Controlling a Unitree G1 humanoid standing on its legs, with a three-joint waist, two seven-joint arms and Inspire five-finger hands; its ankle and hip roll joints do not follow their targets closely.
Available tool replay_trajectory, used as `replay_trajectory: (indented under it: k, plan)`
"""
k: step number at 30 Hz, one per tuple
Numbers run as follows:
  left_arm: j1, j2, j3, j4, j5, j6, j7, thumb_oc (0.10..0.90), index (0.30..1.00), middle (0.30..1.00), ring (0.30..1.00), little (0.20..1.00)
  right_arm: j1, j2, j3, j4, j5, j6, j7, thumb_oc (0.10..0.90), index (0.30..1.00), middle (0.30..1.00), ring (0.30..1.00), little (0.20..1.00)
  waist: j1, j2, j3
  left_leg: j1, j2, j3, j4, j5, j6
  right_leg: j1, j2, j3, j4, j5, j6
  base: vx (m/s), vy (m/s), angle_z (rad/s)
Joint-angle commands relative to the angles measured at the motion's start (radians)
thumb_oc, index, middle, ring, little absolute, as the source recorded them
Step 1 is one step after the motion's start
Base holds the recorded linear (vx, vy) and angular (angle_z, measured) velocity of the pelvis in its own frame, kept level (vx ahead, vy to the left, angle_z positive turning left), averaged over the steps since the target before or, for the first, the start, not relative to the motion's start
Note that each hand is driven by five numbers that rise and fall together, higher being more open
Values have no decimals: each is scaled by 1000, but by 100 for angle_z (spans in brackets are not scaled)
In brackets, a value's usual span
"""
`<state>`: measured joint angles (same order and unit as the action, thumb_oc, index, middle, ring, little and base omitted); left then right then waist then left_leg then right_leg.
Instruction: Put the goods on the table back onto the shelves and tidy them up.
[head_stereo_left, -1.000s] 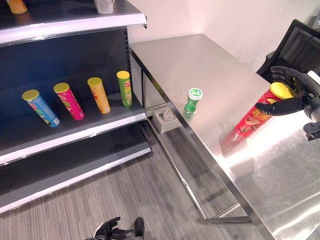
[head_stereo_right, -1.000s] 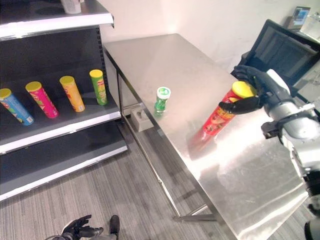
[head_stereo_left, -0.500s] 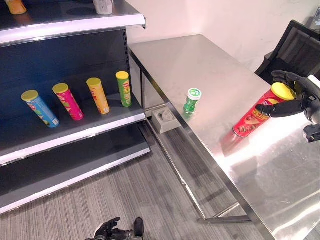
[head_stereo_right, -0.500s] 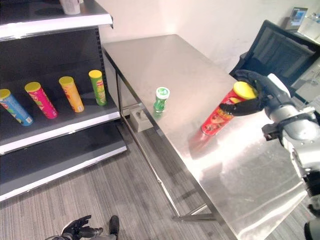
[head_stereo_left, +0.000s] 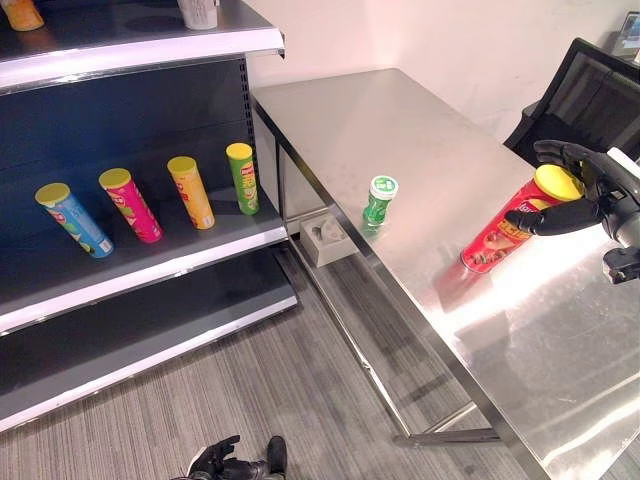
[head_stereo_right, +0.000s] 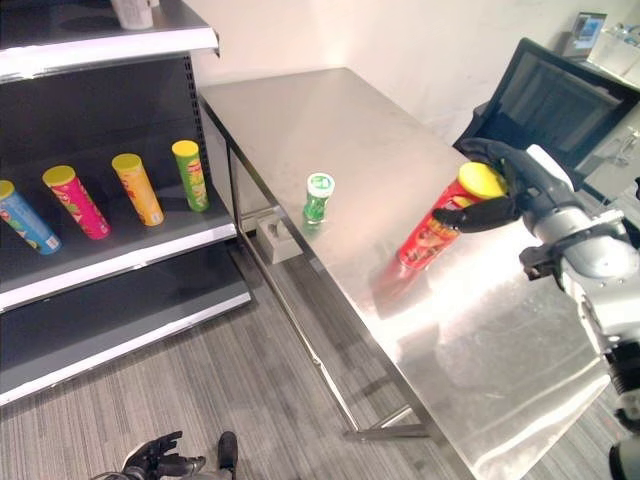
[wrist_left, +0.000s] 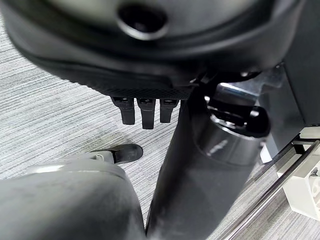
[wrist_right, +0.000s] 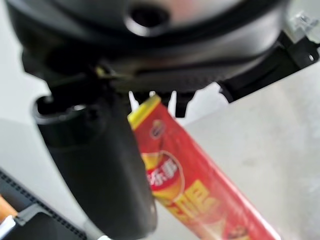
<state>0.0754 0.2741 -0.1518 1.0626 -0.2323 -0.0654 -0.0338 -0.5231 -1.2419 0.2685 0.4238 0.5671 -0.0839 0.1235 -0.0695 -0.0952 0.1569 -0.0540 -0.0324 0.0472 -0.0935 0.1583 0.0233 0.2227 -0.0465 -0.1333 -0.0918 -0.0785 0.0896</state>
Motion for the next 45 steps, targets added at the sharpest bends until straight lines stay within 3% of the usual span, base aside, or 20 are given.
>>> replay_trajectory:
  k: [1,19,45]
  plan:
    - [11,27,-43,0,17,-21,-12,800,900,900,900,900,-93,-107,-63,-27,-9,-73,-53,800,900,900,900,900,57,-19,-38,148,106,48,6,-180,-118,-125,-67,1,5,97,75,0,0,0]
    - [18,33,-37,-11,23,-24,-10,800,900,900,900,900,-55,-108,-171,-70,-25,-109,-98,800,900,900,900,900,52,-19,-38,149,104,53,6,-188,-113,-129,-70,8,5,97,78,0,0,0]
    - [22,31,-40,-14,17,-22,-15,800,900,900,900,900,9,-78,-149,-65,-4,-75,-46,800,900,900,900,900,54,-24,-34,153,103,52,6,-189,-112,-126,-73,7,5,99,78,0,0,0]
